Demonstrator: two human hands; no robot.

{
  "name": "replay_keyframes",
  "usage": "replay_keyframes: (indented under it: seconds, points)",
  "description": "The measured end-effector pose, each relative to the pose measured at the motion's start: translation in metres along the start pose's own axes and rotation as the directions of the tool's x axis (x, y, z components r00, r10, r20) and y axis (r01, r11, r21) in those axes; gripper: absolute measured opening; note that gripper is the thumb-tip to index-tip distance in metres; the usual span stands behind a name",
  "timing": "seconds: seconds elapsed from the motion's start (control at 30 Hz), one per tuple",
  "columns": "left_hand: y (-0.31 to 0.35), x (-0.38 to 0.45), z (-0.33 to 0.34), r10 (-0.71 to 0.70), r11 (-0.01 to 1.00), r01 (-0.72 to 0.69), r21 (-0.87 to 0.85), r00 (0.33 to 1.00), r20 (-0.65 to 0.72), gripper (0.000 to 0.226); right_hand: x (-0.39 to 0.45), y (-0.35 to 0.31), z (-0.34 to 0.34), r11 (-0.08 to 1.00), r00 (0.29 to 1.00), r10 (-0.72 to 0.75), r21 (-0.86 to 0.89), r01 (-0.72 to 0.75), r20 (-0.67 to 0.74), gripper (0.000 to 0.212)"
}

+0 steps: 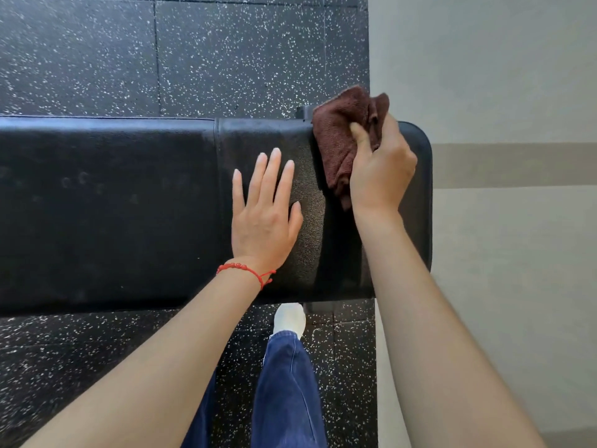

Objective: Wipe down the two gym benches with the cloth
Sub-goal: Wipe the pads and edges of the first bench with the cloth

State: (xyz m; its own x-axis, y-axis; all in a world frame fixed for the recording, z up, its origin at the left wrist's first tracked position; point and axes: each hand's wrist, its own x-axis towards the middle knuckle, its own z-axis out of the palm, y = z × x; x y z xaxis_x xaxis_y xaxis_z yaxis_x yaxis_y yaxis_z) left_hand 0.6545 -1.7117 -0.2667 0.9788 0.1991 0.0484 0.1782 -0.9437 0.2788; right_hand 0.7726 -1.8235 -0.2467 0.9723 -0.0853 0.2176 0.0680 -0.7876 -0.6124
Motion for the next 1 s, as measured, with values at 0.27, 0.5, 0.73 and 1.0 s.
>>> replay_keyframes:
  seconds: [0.27,0.5,0.73,1.0]
  points:
    - [0.0,-0.001,0.003,0.007,1.0,-0.007,0.025,1.0,0.0,0.052,-0.067,0.022,-0.056,0.998,0.997,-0.027,-0.051,0.03,0.069,0.045]
    - [0.0,0.0,0.003,0.006,0.999,-0.006,0.039,1.0,0.002,0.052,-0.119,0.044,-0.09,0.992,0.994,0.092,-0.091,-0.086,0.065,0.045]
    - [0.001,0.0,0.004,0.0,0.999,0.0,0.043,1.0,0.001,0.052,-0.068,0.041,-0.071,0.998,0.998,0.054,-0.038,-0.053,0.031,0.044]
    - [0.0,0.0,0.004,0.007,1.0,-0.006,0.029,1.0,-0.011,0.052,0.037,0.045,-0.025,1.0,0.999,0.001,-0.025,-0.002,-0.037,0.045]
